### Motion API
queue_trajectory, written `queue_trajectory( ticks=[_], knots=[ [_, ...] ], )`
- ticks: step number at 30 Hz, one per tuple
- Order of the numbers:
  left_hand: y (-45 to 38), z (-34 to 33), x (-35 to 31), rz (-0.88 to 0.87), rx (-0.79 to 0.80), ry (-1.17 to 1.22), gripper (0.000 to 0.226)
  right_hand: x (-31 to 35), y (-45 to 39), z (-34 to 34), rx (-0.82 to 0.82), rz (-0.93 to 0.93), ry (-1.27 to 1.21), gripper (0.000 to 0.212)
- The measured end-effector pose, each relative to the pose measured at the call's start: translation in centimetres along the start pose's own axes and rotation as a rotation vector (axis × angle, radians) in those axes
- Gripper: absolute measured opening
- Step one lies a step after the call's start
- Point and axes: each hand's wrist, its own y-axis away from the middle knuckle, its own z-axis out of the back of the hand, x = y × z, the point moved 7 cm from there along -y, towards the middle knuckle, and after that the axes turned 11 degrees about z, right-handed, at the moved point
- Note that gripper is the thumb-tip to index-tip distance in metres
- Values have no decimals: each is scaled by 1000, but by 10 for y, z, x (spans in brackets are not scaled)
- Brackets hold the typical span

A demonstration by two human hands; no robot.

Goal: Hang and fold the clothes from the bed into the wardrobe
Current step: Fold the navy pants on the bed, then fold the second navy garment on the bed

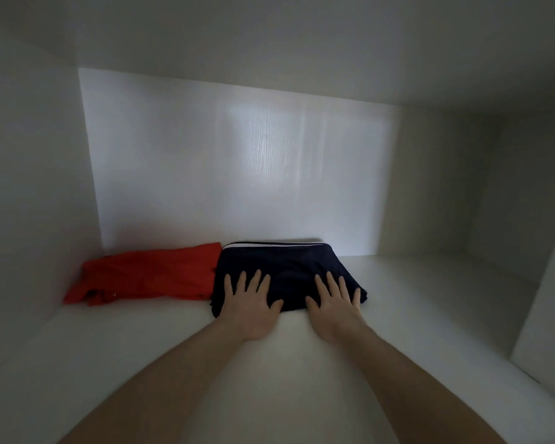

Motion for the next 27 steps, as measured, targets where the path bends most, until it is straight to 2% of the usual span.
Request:
queue_trajectory(
  ticks=[6,11,15,18,21,23,27],
  knots=[
    [45,6,-7,-176,-2,-3,74,5,73,13,75,52,37,70],
    [108,16,-15,-288,-7,-6,75,6,148,29,112,91,-39,71],
    [163,20,-26,-330,95,34,78,5,203,44,87,88,-84,69],
    [207,26,-41,-349,159,140,80,0,259,56,-1,115,-144,67],
    [272,34,-73,-486,152,238,77,-18,343,70,-140,91,-270,70],
    [322,39,-102,-590,118,303,76,-36,408,79,-222,35,-326,71],
    [423,44,-170,-721,201,506,72,-73,546,95,-309,-150,-382,70]
  ],
)
